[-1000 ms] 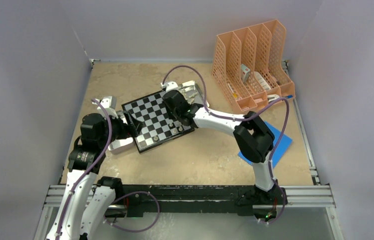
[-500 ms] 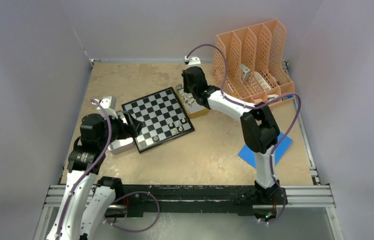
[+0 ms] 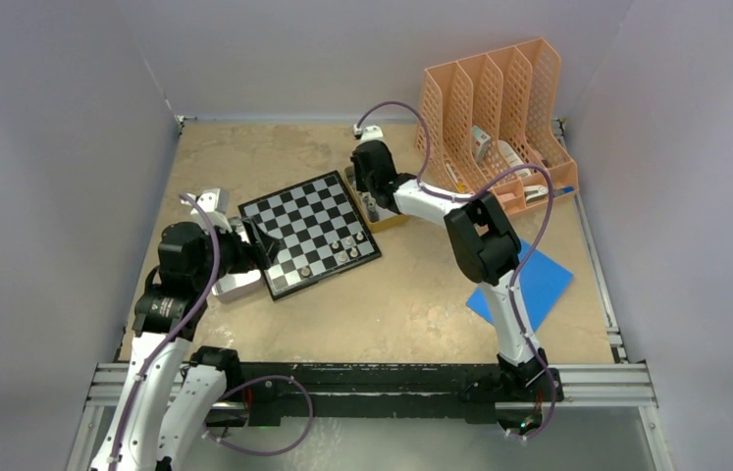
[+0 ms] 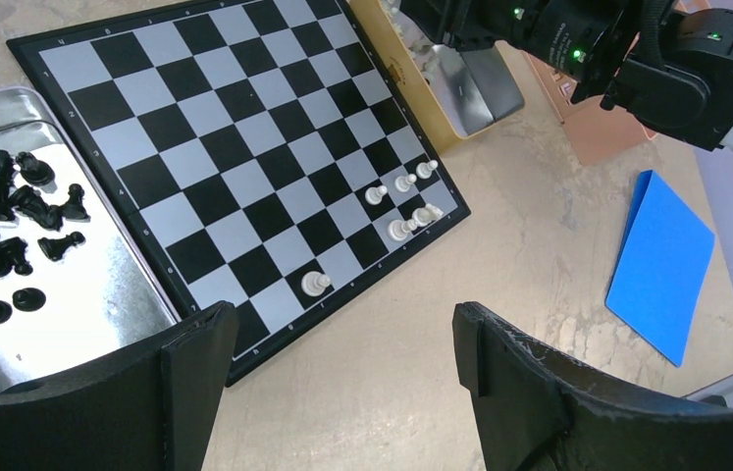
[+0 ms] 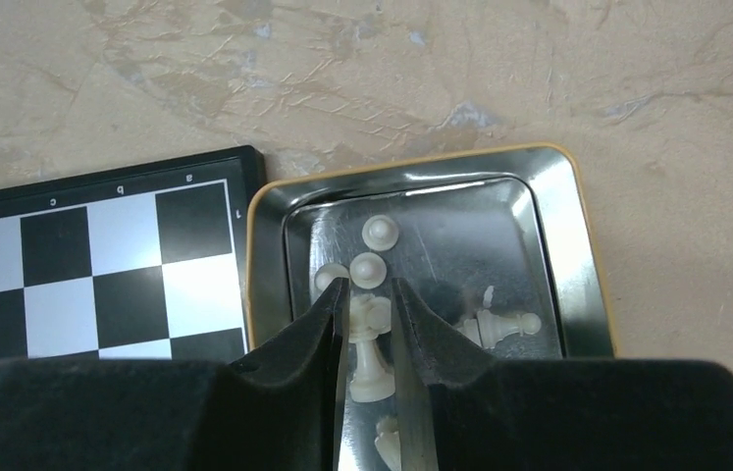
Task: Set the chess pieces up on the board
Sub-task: Pick up the chess piece from the storage box.
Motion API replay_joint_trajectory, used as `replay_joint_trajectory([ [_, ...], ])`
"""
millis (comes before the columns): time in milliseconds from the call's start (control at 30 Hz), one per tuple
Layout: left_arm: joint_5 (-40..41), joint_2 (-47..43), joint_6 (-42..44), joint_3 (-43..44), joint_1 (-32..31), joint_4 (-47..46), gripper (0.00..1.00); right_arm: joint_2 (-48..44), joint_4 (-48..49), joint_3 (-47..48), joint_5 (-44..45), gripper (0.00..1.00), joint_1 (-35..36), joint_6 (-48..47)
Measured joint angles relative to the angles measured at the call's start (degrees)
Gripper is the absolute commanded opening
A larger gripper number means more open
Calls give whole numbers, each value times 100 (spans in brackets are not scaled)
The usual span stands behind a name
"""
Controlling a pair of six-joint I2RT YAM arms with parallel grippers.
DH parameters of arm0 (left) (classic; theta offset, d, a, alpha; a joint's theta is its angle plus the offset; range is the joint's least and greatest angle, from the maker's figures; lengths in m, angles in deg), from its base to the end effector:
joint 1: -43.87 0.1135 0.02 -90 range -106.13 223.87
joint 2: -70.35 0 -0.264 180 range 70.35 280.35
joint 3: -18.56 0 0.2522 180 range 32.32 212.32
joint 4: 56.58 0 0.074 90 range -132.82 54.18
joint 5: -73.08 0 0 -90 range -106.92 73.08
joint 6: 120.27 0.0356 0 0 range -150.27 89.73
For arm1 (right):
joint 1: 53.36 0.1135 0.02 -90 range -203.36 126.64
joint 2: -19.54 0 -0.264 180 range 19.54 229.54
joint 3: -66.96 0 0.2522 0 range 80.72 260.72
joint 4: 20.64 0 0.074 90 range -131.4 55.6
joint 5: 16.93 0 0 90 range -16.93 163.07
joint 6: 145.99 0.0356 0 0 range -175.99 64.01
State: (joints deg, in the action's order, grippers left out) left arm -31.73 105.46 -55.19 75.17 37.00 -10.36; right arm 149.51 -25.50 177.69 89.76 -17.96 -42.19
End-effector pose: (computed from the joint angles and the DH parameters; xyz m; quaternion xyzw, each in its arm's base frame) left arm 0.1351 -0.0254 0.3124 -0.0623 0.8356 -0.2509 0.4847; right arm 0.4350 0.2966 0.1886 -0.0780 0.8303 0.1133 0.5400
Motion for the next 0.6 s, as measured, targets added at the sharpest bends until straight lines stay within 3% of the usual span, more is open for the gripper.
replay_joint_trajectory([
  [600, -17, 98, 0, 0, 0, 0, 81, 26, 129, -61, -240, 25, -96, -107],
])
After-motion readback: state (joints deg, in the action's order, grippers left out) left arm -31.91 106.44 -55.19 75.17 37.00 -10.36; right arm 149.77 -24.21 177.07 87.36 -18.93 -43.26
